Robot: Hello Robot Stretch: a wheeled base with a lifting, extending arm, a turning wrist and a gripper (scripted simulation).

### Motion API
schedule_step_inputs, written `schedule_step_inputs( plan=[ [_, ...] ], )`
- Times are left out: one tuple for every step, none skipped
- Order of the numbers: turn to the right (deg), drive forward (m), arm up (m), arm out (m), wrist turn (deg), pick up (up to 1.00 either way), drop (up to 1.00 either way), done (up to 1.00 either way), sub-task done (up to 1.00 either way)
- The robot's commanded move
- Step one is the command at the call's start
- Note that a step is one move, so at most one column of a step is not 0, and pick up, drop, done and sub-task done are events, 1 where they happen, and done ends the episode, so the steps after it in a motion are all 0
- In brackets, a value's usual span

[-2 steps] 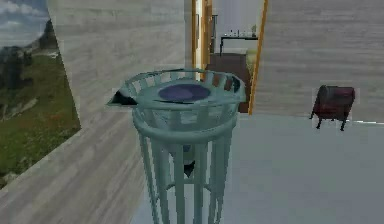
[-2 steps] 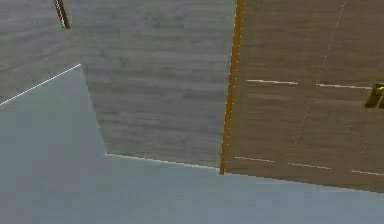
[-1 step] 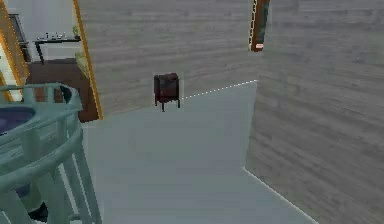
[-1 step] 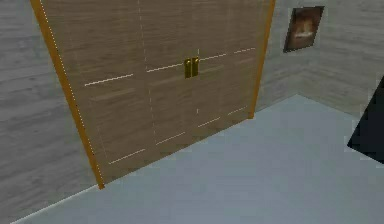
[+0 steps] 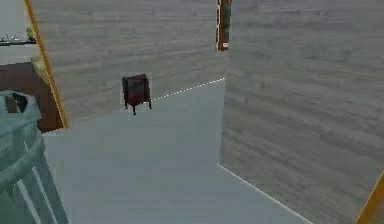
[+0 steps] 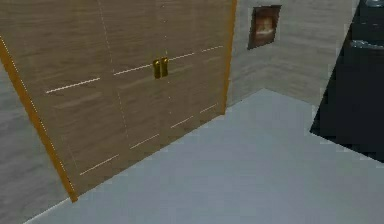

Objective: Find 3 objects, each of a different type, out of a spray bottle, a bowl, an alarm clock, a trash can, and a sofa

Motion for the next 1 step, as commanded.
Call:
schedule_step_inputs(
  plan=[
    [0.0, 1.0, 0.0, 0.0, 0.0, 0.0, 0.0, 0.0, 0.0]
  ],
)
